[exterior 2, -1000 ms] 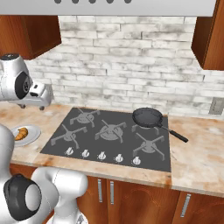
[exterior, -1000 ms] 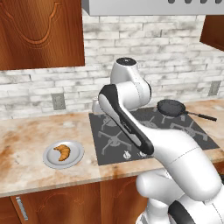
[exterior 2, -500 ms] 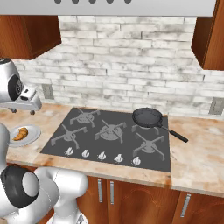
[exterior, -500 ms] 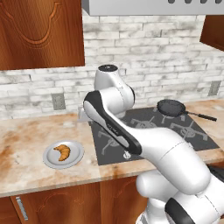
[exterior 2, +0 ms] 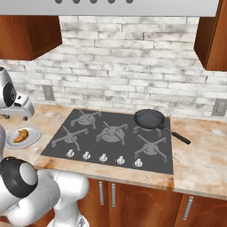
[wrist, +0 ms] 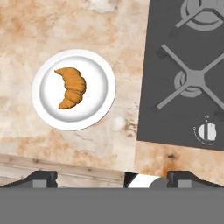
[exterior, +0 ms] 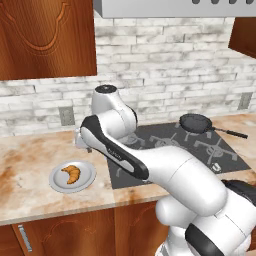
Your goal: Pick the croissant and place it on the pan. Then turn on the stove to warm the croissant.
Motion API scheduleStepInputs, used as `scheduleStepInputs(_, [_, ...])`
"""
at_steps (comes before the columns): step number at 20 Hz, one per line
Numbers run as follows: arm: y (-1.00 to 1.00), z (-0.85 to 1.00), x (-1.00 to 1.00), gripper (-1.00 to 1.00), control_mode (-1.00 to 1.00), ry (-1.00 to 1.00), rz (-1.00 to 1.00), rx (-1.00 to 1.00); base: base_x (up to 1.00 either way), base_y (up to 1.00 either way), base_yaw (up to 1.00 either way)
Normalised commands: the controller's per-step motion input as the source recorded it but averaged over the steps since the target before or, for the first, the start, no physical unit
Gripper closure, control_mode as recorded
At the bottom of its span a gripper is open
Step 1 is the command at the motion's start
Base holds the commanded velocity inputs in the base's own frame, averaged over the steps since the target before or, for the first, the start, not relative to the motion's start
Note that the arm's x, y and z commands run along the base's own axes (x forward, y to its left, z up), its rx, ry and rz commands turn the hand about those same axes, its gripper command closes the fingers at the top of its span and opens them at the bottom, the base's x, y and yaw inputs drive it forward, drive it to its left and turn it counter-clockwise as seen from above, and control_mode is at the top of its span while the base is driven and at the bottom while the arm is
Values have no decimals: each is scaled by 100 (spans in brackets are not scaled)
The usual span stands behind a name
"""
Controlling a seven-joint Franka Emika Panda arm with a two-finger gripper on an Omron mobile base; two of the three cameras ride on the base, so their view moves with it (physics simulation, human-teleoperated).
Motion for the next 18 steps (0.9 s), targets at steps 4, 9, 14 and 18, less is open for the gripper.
scheduleStepInputs(4, [35, -26, 11, -100, -100, 0, 4, 0, 0, 0, 0])
scheduleStepInputs(9, [31, -21, 14, -100, -100, 0, 3, 0, 0, 0, 0])
scheduleStepInputs(14, [25, -25, 23, -100, -100, 1, 3, 0, 0, 0, 0])
scheduleStepInputs(18, [21, -24, 23, -100, -100, 1, 3, 0, 0, 0, 0])
